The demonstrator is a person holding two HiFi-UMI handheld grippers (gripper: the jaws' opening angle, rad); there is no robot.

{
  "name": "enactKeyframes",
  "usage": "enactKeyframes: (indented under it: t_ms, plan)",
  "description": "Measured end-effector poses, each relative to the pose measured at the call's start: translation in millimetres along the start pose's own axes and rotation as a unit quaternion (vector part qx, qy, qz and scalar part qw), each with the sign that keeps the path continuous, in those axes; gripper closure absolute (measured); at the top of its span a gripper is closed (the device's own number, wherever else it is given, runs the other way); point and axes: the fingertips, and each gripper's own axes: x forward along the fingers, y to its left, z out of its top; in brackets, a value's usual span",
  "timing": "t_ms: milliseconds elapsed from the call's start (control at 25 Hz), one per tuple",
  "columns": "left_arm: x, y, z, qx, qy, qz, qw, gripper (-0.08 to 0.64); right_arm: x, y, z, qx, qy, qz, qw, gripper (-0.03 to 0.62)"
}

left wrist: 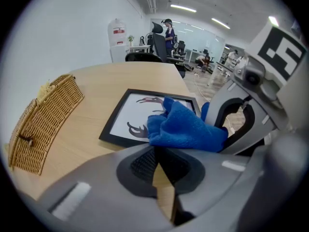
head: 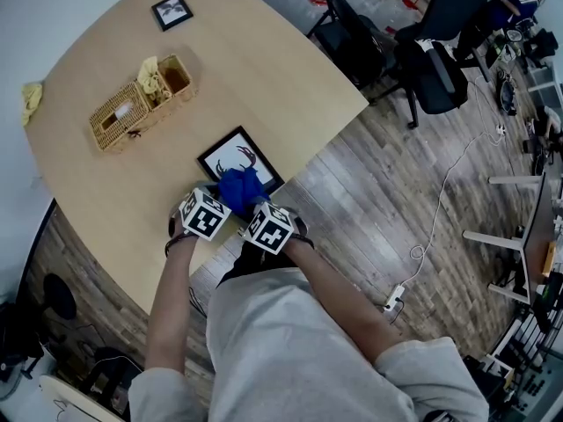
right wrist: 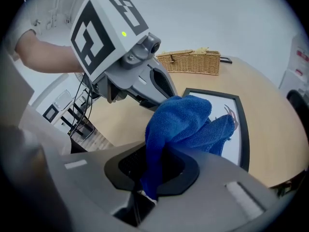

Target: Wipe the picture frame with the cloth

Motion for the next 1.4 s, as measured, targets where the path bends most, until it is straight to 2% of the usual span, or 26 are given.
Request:
enactKeyframes:
  t_ms: [640,1000,1120,1240,1400]
  plan:
    - [0,-1,2,-0.004,0.0,0.008,1.0,0.506,-12,-2,-16,0.012,-0.005,-0.019,1.0,0.549]
    - [2,2,0,-0.027,0.023,0.032,0.9989,0.508,-51,-39,-71,0.06,0.013,-0.081,0.995,0.548]
    - [-9,1,9,-0.062,-0.001,0.039,0.9973,0.508,-73,-45,-85,0.068,0.01,-0.094,0.993,0.548]
    - [-28,-4,10,-0.094,-0.027,0.063,0.9932,0.508,-88,-48,-95,0.077,0.002,-0.104,0.992,0.548]
    - [-55,-33,10,-0.133,-0.076,0.09,0.9841,0.508,-99,-39,-92,0.098,-0.043,-0.105,0.989,0.548]
